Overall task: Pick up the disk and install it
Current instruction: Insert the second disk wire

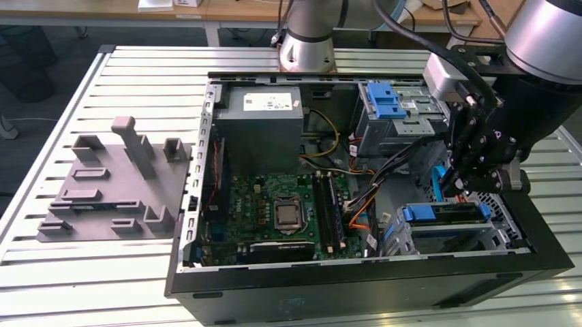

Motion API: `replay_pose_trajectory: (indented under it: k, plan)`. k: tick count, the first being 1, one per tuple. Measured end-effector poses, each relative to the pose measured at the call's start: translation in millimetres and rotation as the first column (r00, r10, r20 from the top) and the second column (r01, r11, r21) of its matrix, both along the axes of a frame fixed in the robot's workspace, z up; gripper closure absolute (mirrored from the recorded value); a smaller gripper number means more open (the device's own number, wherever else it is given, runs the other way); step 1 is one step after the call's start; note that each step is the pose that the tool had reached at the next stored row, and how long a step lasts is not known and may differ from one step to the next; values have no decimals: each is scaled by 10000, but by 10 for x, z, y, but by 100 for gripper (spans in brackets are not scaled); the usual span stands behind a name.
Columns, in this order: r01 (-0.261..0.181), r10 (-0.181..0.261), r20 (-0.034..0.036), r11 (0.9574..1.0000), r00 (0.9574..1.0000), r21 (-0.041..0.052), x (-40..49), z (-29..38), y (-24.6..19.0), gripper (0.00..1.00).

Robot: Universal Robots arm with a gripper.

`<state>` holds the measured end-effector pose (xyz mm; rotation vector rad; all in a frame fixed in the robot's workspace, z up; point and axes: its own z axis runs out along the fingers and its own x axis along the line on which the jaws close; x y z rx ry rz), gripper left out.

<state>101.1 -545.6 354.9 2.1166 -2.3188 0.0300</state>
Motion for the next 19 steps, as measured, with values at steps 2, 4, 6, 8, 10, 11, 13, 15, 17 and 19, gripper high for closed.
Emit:
replay_pose_trajectory:
  k: [2, 4, 6, 8, 10, 11, 13, 15, 17, 19]
  plan:
    - [0, 0, -2, 10000, 10000, 0, 0, 0, 0, 84]
    - [-1, 1, -6, 10000, 10000, 0, 1, 0, 0, 84]
    - [-2, 2, -30, 10000, 10000, 3, 14, -3, 0, 84]
    - [1, -1, -89, 10000, 10000, 1, 41, -8, 0, 84]
    - [8, -8, -134, 10000, 9999, 1, 62, -14, 0, 84]
    - [11, -11, -148, 10000, 9999, -1, 66, -15, 0, 84]
    - [13, -13, -151, 10000, 9999, 0, 66, -21, -1, 84]
    - [13, -13, -151, 10000, 9999, -1, 66, -33, -10, 84]
    - [13, -13, -151, 10000, 9999, 0, 66, -48, -22, 84]
    - [13, -13, -153, 10000, 9999, 1, 66, -66, -35, 84]
